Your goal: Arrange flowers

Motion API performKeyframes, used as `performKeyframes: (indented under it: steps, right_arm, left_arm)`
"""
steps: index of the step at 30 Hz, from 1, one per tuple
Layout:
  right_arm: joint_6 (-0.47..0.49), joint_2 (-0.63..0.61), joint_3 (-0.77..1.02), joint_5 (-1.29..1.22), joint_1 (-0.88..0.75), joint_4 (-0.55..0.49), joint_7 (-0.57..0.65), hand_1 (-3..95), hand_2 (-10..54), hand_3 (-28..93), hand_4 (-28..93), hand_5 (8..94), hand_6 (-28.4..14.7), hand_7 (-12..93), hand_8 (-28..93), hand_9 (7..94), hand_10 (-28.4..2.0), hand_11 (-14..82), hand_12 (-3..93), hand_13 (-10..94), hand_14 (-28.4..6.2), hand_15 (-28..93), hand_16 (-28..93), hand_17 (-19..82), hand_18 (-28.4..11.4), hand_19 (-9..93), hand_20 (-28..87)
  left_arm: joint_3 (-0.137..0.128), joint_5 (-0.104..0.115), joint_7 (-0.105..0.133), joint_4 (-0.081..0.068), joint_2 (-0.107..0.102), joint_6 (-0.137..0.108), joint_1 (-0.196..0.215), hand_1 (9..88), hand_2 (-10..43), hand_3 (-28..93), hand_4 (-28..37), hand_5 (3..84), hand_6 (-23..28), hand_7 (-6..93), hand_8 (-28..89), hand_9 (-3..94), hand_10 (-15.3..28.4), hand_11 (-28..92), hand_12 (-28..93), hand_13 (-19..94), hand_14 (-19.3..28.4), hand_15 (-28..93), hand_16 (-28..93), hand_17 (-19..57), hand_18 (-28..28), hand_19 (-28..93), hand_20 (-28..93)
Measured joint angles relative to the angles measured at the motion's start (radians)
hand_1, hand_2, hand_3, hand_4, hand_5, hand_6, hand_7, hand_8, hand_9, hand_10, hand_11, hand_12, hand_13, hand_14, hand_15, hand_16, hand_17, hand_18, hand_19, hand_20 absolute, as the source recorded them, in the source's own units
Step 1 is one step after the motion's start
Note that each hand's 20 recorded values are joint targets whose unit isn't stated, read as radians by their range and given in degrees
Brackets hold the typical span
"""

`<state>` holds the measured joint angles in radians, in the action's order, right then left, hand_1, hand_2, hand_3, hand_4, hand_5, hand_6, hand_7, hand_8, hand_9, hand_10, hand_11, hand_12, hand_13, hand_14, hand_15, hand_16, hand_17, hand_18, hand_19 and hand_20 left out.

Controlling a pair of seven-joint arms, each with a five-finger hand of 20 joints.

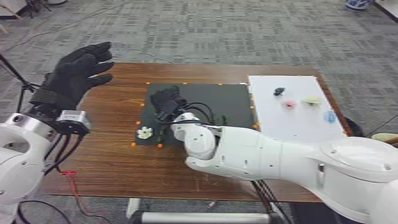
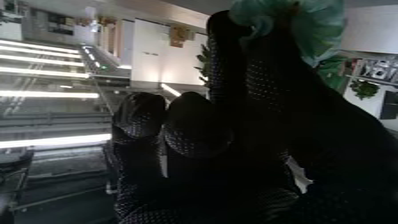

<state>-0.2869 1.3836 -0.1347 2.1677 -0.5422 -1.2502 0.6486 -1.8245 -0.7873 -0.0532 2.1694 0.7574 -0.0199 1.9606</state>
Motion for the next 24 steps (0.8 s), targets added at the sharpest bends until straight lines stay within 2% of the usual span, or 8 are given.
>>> performKeyframes:
  steps: [9,24]
  right_arm:
    - [0.008,0.0,0.018,0.019,-0.013,0.0,0.005,45.8,-9.5,78,-28,63.8,3.6,38,-5,76.7,-3.4,10.2,41.8,67,-5.7,82,40,32,-20.6,85,57]
    - [0.036,-0.004,0.04,0.034,-0.028,-0.004,0.019,38.2,-9.5,83,-28,62.4,4.3,33,-8,70.6,-6.3,22.6,30.4,66,-6.2,83,39,31,-21.1,85,58]
  left_arm:
    - [0.0,0.0,-0.001,0.0,0.0,0.0,0.0,25.3,-2.5,68,-27.2,22.6,1.7,22.9,-11,17.3,9.7,23,19,6,12.4,44,-6,-10.6,19.1,41,13]
    - [-0.003,0.001,-0.005,0.0,0.002,0.005,0.002,24.8,-2.1,68,-27.9,22.6,1.7,23.0,-11,17.4,9.8,23,19,6,12.6,44,-6,-10.6,19.1,41,13]
